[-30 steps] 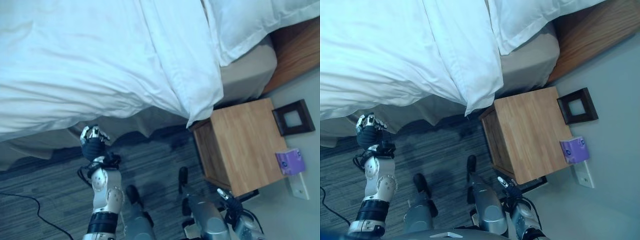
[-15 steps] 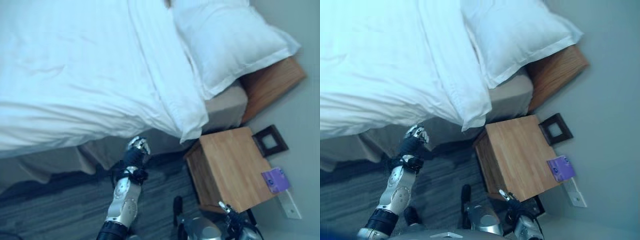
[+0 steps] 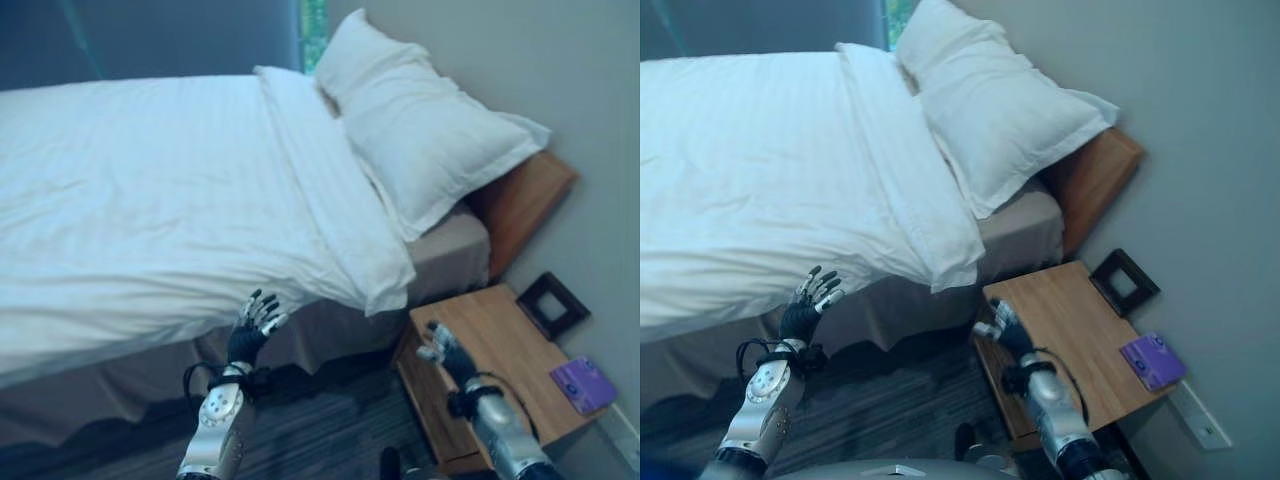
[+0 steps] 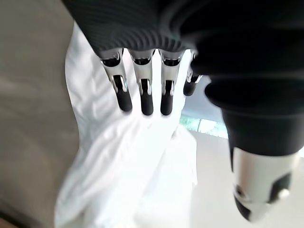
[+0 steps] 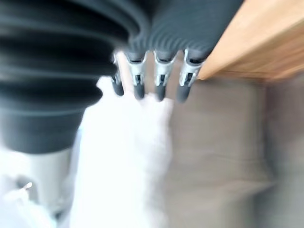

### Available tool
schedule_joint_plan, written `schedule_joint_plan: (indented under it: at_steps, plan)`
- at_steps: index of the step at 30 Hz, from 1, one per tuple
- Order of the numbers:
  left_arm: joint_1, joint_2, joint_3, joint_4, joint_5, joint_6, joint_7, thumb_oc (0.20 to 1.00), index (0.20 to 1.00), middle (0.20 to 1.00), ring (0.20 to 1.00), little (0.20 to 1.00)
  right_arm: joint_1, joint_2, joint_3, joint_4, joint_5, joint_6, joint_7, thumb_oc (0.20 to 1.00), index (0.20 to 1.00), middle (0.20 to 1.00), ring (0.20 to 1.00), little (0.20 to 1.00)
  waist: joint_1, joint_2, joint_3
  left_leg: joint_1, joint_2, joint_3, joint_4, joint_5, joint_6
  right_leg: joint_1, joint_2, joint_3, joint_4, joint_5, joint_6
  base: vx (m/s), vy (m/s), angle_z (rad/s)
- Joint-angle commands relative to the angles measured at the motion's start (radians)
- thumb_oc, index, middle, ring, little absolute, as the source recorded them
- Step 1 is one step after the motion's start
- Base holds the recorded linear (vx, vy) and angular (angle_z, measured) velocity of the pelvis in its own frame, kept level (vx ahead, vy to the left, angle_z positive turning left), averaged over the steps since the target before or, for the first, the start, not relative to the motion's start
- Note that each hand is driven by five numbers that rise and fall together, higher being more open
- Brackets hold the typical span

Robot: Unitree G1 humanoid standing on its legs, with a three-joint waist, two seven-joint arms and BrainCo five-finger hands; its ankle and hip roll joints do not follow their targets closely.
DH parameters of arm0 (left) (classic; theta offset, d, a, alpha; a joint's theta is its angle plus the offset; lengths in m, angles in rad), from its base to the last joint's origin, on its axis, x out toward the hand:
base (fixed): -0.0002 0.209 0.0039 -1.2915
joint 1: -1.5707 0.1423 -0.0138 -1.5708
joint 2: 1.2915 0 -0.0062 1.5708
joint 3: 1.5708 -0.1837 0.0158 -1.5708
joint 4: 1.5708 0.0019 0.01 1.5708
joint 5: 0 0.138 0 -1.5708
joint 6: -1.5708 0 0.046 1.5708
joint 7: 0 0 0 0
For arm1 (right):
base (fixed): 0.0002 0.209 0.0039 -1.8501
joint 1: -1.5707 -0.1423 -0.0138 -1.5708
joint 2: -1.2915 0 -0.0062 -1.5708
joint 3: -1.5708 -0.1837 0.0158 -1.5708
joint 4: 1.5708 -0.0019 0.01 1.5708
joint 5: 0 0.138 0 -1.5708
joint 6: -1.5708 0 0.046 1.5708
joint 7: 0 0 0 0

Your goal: Making the bed.

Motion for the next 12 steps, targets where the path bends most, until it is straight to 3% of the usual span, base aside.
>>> schedule_joint_plan:
  at_steps: [1, 3, 4, 5, 6, 7, 8, 9, 10, 11, 12]
  plan:
    - [0.006, 0.056, 0.044, -0.019, 0.030, -0.050, -0.018, 1.000, 1.000, 1.000, 1.000, 1.000, 0.013, 0.060, 0.009, -0.043, 0.068, -0.038, 0.075, 1.000, 1.000, 1.000, 1.000, 1.000, 0.011, -0.052, 0.073, 0.047, 0.017, -0.024, 0.016, -0.036, -0.027, 0.002, -0.112, -0.003, 0.012, -0.018, 0.087, 0.00, 0.045, 0.28]
    - [0.000, 0.065, 0.009, 0.012, 0.041, -0.040, -0.017, 1.000, 1.000, 1.000, 1.000, 1.000, -0.088, 0.028, -0.058, -0.034, 0.077, -0.108, -0.005, 1.000, 1.000, 1.000, 1.000, 1.000, 0.030, -0.050, 0.070, 0.043, 0.009, -0.046, 0.016, -0.037, -0.022, 0.013, -0.123, -0.019, 0.012, -0.020, 0.088, 0.02, 0.037, 0.19]
    - [0.019, 0.041, 0.004, 0.020, 0.024, -0.057, -0.032, 1.000, 1.000, 1.000, 1.000, 1.000, -0.043, 0.086, -0.031, 0.016, 0.091, -0.058, 0.017, 1.000, 1.000, 1.000, 1.000, 1.000, 0.032, -0.046, 0.075, 0.046, 0.007, -0.047, 0.016, -0.039, -0.021, 0.019, -0.123, -0.019, 0.012, -0.020, 0.087, 0.02, 0.033, 0.41]
    - [0.016, 0.056, 0.000, 0.029, 0.027, -0.035, -0.022, 1.000, 1.000, 1.000, 1.000, 1.000, -0.093, 0.073, -0.065, -0.018, 0.085, -0.109, -0.018, 1.000, 1.000, 1.000, 1.000, 1.000, 0.042, -0.043, 0.073, 0.043, 0.004, -0.056, 0.016, -0.038, -0.019, 0.022, -0.128, -0.027, 0.012, -0.022, 0.088, 0.00, 0.038, 0.40]
    - [0.029, 0.040, -0.002, 0.026, 0.011, -0.045, -0.030, 1.000, 1.000, 1.000, 1.000, 1.000, -0.040, 0.106, -0.016, -0.009, 0.108, -0.057, 0.032, 1.000, 1.000, 1.000, 1.000, 1.000, 0.042, -0.041, 0.077, 0.046, 0.004, -0.054, 0.017, -0.040, -0.018, 0.025, -0.130, -0.028, 0.014, -0.021, 0.089, 0.00, 0.037, 0.27]
    - [0.028, 0.060, 0.005, 0.027, 0.025, -0.035, -0.020, 1.000, 1.000, 1.000, 1.000, 1.000, -0.074, 0.080, -0.051, -0.046, 0.108, -0.103, 0.002, 1.000, 1.000, 1.000, 1.000, 1.000, 0.045, -0.042, 0.071, 0.037, -0.001, -0.063, 0.015, -0.035, -0.016, 0.021, -0.135, -0.033, 0.012, -0.017, 0.089, 0.01, 0.045, 0.03]
    - [0.044, 0.048, 0.017, 0.022, 0.019, -0.052, -0.018, 1.000, 1.000, 1.000, 1.000, 1.000, -0.043, 0.052, -0.005, 0.024, -0.137, -0.061, -0.087, 1.000, 1.000, 1.000, 1.000, 1.000, 0.051, -0.037, 0.078, 0.042, -0.002, -0.066, 0.017, -0.043, -0.015, 0.031, -0.136, -0.037, 0.014, -0.023, 0.090, 0.00, 0.028, 0.04]
    - [0.041, 0.063, 0.012, 0.034, 0.053, -0.039, 0.008, 1.000, 1.000, 1.000, 1.000, 1.000, -0.081, 0.011, -0.047, 0.007, -0.165, -0.119, -0.126, 1.000, 1.000, 1.000, 1.000, 1.000, 0.053, -0.038, 0.075, 0.040, -0.003, -0.073, 0.016, -0.044, -0.015, 0.034, -0.138, -0.042, 0.013, -0.023, 0.092, 0.01, 0.028, 0.12]
    - [0.056, 0.044, -0.008, 0.031, 0.063, -0.053, -0.005, 1.000, 1.000, 1.000, 1.000, 1.000, 0.010, 0.125, -0.009, 0.007, 0.082, -0.020, 0.052, 1.000, 1.000, 1.000, 1.000, 1.000, 0.046, -0.037, 0.076, 0.043, -0.004, -0.068, 0.016, -0.043, -0.014, 0.034, -0.137, -0.037, 0.014, -0.020, 0.092, 0.00, 0.020, 0.16]
    - [0.065, 0.065, 0.003, 0.020, 0.076, -0.044, -0.014, 1.000, 1.000, 1.000, 1.000, 1.000, -0.007, 0.087, -0.029, -0.044, 0.081, -0.061, 0.043, 1.000, 1.000, 1.000, 1.000, 1.000, 0.049, -0.040, 0.071, 0.037, -0.007, -0.071, 0.015, -0.039, -0.012, 0.029, -0.142, -0.039, 0.013, -0.018, 0.092, -0.01, 0.031, 0.11]
    - [0.073, 0.059, 0.015, 0.010, 0.050, -0.062, -0.029, 1.000, 1.000, 1.000, 1.000, 1.000, 0.032, 0.083, 0.010, 0.016, 0.024, -0.020, 0.042, 1.000, 1.000, 1.000, 1.000, 1.000, 0.052, -0.037, 0.076, 0.043, -0.006, -0.071, 0.016, -0.045, -0.013, 0.035, -0.141, -0.041, 0.015, -0.022, 0.094, -0.02, 0.030, 0.12]
